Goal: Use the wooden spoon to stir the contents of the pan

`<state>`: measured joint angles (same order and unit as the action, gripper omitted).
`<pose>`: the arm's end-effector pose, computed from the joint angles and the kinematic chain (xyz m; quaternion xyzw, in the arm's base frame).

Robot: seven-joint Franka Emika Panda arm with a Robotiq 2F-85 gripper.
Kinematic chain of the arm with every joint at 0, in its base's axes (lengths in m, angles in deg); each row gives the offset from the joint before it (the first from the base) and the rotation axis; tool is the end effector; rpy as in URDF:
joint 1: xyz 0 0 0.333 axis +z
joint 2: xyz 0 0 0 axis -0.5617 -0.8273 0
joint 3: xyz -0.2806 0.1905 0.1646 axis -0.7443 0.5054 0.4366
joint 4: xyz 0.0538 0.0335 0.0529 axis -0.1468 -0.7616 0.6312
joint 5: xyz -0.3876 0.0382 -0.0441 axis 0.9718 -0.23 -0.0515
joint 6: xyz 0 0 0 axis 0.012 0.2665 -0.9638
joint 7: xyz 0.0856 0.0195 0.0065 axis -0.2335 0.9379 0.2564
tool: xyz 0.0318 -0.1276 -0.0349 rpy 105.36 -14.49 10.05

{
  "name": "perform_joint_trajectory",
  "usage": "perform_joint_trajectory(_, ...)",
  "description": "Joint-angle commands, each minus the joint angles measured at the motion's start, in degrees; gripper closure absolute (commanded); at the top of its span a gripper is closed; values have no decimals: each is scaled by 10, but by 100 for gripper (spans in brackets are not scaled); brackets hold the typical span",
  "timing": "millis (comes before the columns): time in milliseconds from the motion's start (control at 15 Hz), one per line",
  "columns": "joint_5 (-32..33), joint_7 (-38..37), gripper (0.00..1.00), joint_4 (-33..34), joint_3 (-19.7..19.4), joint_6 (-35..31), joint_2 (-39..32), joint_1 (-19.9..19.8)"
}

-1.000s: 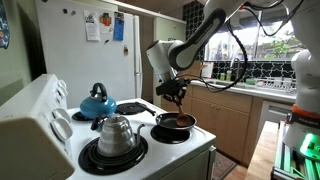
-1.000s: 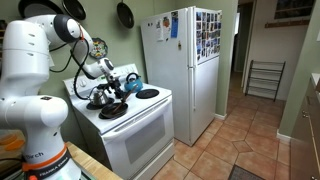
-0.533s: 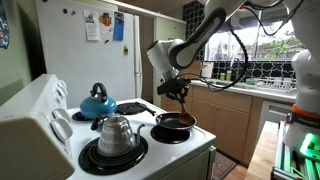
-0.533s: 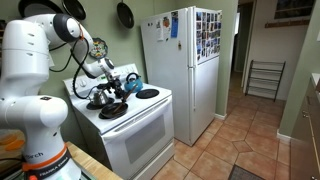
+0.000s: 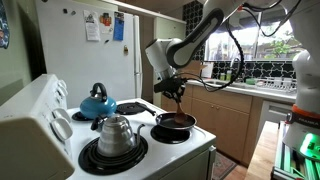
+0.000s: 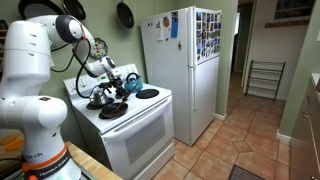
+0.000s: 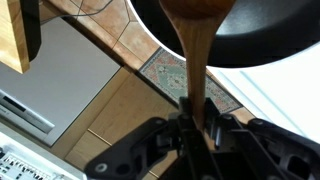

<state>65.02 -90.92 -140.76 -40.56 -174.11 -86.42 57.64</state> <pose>0.5530 0.2322 0.3012 0.8419 -0.4676 0.1063 0.2476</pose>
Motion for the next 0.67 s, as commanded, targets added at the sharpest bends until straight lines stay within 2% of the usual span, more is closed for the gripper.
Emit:
perform_joint_trajectory(0,-5,13,96,23,15,-9,-20,-8)
perform_joint_trajectory(267,2,12,96,55,14,-2,-44,-3)
perform_joint_trajectory(600,-16,67,96,97,22,-5,-76,-3)
